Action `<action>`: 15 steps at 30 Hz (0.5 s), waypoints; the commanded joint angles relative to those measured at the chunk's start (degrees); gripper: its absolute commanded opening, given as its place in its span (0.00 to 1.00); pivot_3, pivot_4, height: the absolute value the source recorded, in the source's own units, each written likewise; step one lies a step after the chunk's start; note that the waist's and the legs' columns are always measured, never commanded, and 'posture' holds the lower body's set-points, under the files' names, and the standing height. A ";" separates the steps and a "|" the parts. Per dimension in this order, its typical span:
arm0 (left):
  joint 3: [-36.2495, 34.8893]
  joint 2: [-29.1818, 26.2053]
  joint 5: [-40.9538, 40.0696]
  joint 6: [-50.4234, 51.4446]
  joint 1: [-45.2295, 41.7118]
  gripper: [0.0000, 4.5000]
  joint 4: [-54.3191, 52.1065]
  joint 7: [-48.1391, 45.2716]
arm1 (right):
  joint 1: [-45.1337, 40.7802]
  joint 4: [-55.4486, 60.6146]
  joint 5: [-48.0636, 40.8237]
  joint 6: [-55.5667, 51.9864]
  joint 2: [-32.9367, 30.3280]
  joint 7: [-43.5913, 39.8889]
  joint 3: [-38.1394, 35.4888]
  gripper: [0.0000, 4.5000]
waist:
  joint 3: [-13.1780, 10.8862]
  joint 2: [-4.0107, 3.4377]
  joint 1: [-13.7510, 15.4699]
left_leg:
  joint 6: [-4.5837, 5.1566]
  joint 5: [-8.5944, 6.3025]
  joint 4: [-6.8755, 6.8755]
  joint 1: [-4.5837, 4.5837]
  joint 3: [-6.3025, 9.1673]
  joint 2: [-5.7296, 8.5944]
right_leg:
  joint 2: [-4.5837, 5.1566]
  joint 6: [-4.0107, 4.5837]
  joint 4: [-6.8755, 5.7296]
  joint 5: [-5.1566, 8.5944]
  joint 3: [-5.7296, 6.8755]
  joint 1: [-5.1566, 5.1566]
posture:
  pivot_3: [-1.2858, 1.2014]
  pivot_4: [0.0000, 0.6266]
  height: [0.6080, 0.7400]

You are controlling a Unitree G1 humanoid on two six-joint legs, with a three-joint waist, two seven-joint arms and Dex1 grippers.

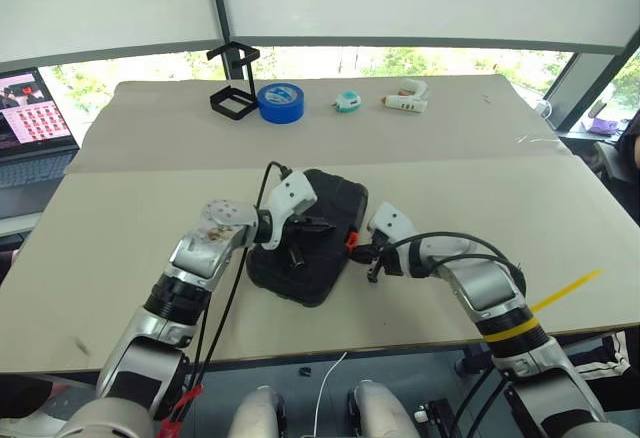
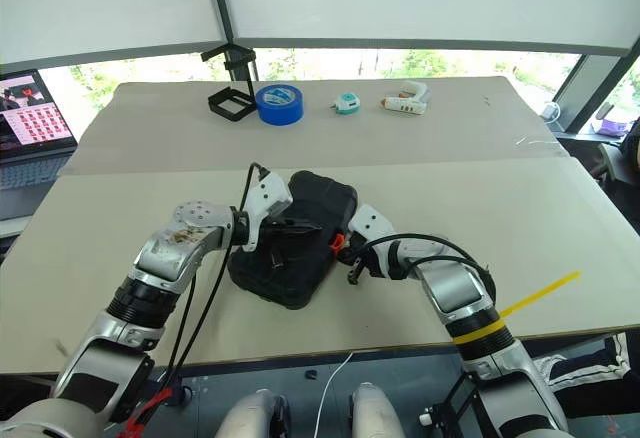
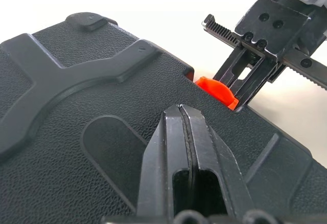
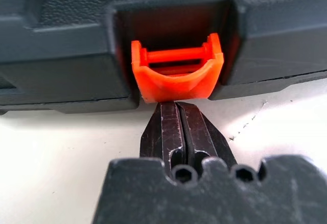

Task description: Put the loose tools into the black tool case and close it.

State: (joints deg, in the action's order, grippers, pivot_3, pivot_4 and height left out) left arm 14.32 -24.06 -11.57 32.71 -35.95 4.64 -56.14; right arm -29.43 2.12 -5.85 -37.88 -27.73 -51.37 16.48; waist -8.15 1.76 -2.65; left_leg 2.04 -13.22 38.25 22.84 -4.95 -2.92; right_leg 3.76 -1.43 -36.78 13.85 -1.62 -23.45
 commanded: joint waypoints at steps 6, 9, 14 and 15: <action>-12.63 -5.64 -8.93 -7.68 10.71 0.39 -6.44 -5.30 | 7.90 4.43 -6.51 14.60 -10.13 -8.32 -11.20 0.17 | -0.01 0.00 0.29 | 0.00 0.00 -0.23 0.10 -0.07 0.03 | 0.02 0.01 0.11 0.02 -0.09 -0.19 | 0.52 0.24 1.00; -18.67 -9.50 -11.49 -10.39 14.62 0.62 -9.17 -5.91 | 11.02 2.18 -7.38 21.95 -12.62 -9.86 -15.07 0.39 | -0.05 0.03 0.30 | -0.04 0.03 -0.24 0.46 -0.20 0.05 | 0.05 0.02 0.02 0.01 -0.22 -0.68 | 0.52 0.24 1.00; -28.68 -15.74 -10.25 -16.38 25.25 1.00 -9.89 -3.99 | 15.94 -4.68 -10.20 37.41 -15.05 -16.02 -21.16 0.80 | -0.20 0.14 0.74 | -0.04 0.03 -0.24 0.52 -0.29 0.06 | 0.13 -0.01 0.09 0.02 -0.23 -0.73 | 0.52 0.24 1.00; -30.62 -16.42 -9.44 -18.95 27.97 1.00 -9.59 -3.63 | 16.88 -5.88 -10.95 39.14 -15.38 -17.10 -22.26 0.86 | -0.21 0.15 0.76 | -0.04 0.02 -0.24 0.52 -0.30 0.06 | 0.18 -0.03 0.11 0.03 -0.22 -0.72 | 0.52 0.24 1.00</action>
State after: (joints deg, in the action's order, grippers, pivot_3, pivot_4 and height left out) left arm -11.82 -39.07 -22.12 18.19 -11.02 -4.22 -60.65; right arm -13.79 -2.27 -14.38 -3.99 -41.90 -65.67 -2.16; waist -8.36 1.90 -1.89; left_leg 2.01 -13.20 37.96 23.33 -5.36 -2.86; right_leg 4.00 -1.47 -36.63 13.89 -1.85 -24.16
